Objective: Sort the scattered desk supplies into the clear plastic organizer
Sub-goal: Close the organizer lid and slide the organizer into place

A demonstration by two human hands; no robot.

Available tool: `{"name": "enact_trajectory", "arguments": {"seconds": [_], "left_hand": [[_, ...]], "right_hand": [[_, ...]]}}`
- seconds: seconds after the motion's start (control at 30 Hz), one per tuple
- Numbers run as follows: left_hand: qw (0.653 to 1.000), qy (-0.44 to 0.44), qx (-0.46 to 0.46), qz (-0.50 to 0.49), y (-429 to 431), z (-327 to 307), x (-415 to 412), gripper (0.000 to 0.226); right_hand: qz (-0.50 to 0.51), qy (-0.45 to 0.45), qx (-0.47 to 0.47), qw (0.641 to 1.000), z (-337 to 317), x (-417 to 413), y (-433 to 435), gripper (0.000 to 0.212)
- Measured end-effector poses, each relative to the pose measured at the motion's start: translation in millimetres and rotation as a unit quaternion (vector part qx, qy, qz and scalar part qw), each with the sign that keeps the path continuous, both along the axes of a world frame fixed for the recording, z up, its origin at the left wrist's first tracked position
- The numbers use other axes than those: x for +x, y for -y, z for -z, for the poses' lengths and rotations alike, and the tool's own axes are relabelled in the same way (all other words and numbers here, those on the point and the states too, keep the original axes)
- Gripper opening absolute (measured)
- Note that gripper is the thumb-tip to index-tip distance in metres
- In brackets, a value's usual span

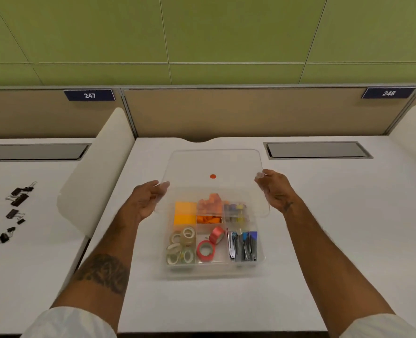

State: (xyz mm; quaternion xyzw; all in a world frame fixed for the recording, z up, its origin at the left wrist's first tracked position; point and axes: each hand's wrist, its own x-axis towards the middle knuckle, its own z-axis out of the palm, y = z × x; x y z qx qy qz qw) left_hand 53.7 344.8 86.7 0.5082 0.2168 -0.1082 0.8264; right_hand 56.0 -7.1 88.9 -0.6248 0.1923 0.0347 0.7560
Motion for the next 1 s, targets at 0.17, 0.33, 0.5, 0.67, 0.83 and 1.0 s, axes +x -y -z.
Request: {"name": "enact_trajectory", "arguments": {"seconds": [0.17, 0.33, 0.5, 0.67, 0.83, 1.0], "left_hand": [[0.996, -0.025, 0.084, -0.017, 17, 25, -35, 0.016], [0.980, -0.025, 0.197, -0.028, 18, 65, -62, 0.038], [0.964, -0.026, 0.261, -0.039, 14, 96, -74, 0.042], [0.958, -0.023, 0.282, -0.048, 13, 115, -78, 0.043], [0.959, -0.019, 0.277, -0.056, 18, 122, -81, 0.046], [0.958, -0.023, 0.278, -0.069, 18, 130, -87, 0.043]], "right_hand": [[-0.095, 0.007, -0.157, 0.983, 25, -26, 0, 0.037], [-0.090, -0.015, -0.208, 0.974, 56, -50, -8, 0.061], [-0.091, -0.025, -0.245, 0.965, 82, -65, -18, 0.059], [-0.089, -0.041, -0.250, 0.963, 102, -73, -18, 0.059], [-0.071, -0.033, -0.262, 0.962, 114, -77, -18, 0.056], [-0.056, -0.025, -0.270, 0.961, 119, -77, -21, 0.052]]}}
